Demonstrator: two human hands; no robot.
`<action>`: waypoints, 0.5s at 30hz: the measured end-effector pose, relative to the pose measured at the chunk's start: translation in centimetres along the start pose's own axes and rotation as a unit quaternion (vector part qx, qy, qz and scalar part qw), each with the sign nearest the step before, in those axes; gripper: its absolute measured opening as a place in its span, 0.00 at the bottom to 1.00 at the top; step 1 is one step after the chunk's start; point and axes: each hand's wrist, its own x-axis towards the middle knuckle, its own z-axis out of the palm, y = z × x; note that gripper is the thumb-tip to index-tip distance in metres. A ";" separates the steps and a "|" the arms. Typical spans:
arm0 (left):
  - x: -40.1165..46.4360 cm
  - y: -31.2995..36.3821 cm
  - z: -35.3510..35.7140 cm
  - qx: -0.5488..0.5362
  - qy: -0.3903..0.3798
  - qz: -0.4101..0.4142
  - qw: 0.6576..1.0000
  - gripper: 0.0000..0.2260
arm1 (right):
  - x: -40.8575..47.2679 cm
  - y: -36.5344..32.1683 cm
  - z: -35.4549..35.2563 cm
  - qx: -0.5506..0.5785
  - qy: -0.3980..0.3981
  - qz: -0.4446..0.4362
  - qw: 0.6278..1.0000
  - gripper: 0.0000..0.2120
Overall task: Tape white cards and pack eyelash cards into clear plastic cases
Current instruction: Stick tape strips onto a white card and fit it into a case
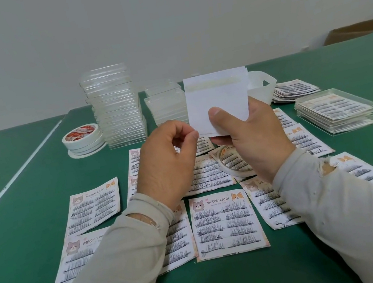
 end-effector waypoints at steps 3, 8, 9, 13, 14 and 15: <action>0.0 -0.1 0.0 0.050 -0.017 0.044 0.998 0.08 | -0.2 0.0 0.2 -0.025 -0.009 -0.013 1.000 0.04; 0.1 0.7 0.1 -0.183 -0.064 -0.082 0.978 0.10 | -0.1 -0.1 -0.1 -0.129 -0.038 -0.043 0.990 0.07; 0.1 0.8 -0.1 -0.236 -0.074 -0.122 0.961 0.11 | 0.0 -0.1 -0.3 -0.132 -0.051 -0.024 0.990 0.07; 0.4 0.7 -0.4 -0.287 -0.084 -0.188 0.935 0.11 | -0.1 -0.7 -0.4 -0.096 -0.093 0.082 0.988 0.12; 0.3 0.8 -0.3 -0.281 -0.079 -0.189 0.937 0.10 | -0.2 -0.9 -0.3 -0.092 -0.088 0.099 0.987 0.17; 0.3 0.7 -0.2 -0.266 -0.072 -0.187 0.943 0.09 | -0.1 -1.0 -0.4 -0.114 -0.074 0.099 0.986 0.22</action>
